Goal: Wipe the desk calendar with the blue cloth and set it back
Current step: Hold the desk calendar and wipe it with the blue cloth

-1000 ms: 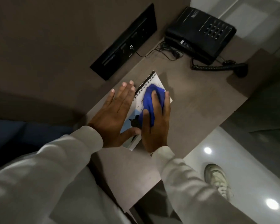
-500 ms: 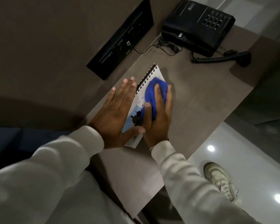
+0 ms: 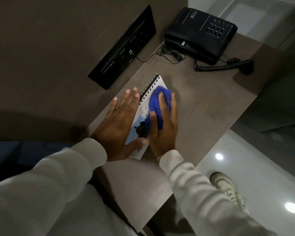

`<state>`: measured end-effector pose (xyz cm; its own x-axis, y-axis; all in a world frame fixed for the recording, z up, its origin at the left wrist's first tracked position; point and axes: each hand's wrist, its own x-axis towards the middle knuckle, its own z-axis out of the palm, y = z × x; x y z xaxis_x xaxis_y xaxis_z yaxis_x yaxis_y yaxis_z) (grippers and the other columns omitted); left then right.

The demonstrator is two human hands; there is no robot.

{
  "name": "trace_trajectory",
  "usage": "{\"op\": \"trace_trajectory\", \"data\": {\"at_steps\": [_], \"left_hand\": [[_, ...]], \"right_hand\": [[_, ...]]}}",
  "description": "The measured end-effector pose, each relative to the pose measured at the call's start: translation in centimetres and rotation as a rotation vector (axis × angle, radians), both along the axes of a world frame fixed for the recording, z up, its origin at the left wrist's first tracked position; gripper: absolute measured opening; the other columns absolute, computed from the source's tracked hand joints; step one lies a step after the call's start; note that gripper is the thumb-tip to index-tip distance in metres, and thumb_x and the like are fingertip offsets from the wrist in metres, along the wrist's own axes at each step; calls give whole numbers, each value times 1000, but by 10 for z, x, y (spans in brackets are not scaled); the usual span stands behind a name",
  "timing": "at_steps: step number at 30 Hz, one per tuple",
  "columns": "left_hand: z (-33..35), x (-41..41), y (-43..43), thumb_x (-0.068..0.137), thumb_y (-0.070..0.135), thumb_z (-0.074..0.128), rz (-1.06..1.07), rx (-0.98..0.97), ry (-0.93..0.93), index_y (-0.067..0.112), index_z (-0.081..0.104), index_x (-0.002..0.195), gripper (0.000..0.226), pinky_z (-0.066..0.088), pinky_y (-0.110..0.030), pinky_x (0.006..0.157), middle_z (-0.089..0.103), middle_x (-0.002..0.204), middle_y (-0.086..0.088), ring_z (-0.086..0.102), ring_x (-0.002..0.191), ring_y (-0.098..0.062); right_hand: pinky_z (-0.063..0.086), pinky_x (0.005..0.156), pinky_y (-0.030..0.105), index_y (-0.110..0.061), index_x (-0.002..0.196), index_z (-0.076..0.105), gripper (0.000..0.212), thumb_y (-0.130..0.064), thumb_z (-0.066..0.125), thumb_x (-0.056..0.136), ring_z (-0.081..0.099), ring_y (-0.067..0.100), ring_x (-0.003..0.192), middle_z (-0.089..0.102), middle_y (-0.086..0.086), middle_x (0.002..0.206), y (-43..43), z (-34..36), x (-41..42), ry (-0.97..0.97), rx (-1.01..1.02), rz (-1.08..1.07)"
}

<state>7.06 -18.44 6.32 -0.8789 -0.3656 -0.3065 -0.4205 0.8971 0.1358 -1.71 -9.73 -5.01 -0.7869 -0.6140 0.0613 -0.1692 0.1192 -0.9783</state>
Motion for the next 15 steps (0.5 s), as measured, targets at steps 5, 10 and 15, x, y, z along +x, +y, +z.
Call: {"op": "trace_trajectory", "data": {"at_steps": [5,10,15], "left_hand": [[2,1,1,78,76,29,-15,-19,6,10,-10,147,103,6,-54,121,-9,160,-11,-9,149,-28],[0,2,1,79,72,38,-31,-17,39,10,-12,147,105,12,-57,119,-4,160,-15,-3,149,-31],[1,-2,3,73,76,39,-12,-25,6,6,-6,147,111,15,-59,118,0,159,-17,1,148,-34]], "right_hand": [[35,118,36,-53,148,14,59,-28,44,104,25,25,150,15,7,166,22,-12,10,-114,39,83],[20,119,16,-57,146,10,63,-25,45,104,18,23,152,13,6,166,27,-3,24,-15,6,162],[26,116,31,-44,151,17,55,-30,42,104,23,28,150,14,13,165,-6,9,-10,-45,-7,-23]]}}
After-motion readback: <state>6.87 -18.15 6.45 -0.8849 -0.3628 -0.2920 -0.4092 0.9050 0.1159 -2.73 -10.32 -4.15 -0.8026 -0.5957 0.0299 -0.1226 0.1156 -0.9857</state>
